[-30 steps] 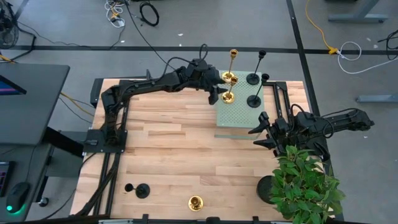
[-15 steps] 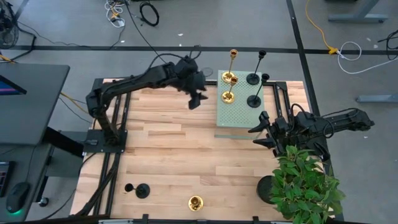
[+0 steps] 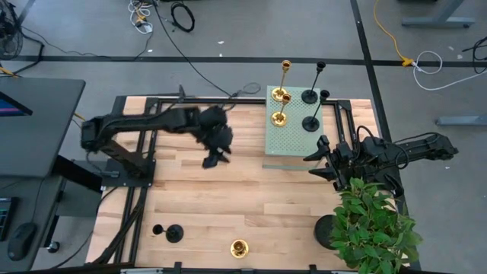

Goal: Pick & Place candle stick holders
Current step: Put the black candle holder on top of the shelf aligned with the other black candle holders

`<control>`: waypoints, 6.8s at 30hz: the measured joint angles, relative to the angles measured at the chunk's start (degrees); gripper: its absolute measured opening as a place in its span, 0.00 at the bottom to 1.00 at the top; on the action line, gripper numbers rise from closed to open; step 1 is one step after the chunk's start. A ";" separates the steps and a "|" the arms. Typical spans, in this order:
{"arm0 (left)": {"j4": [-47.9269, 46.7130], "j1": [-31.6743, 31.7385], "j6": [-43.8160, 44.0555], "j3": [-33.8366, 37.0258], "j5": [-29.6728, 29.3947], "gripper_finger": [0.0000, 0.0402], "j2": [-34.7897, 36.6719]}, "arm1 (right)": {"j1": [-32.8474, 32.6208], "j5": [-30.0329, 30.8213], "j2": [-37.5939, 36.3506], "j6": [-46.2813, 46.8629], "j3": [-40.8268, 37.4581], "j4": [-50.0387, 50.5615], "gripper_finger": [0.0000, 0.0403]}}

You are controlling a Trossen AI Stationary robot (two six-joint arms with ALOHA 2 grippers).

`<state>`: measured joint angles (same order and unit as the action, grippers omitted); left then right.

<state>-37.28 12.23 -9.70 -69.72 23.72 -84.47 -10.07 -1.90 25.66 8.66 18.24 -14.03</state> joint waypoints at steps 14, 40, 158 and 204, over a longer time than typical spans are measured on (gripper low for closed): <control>20.49 -18.79 14.00 30.66 -11.35 0.44 25.32 | -0.04 4.78 0.01 1.15 0.00 -0.35 0.51; 25.42 -64.53 40.77 52.85 -42.00 0.44 48.70 | -0.02 15.03 -0.01 4.32 0.00 -0.50 0.51; 86.11 -55.37 21.27 53.25 -53.07 0.03 13.02 | -0.04 14.35 1.93 1.36 0.00 -2.86 0.51; 60.55 -5.43 8.37 3.44 -1.55 0.02 -8.32 | -0.04 11.96 3.55 -1.03 0.00 -1.50 0.51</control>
<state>23.28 6.81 -1.33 -66.28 22.17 -92.78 -10.11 10.06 29.21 7.63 18.24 -15.53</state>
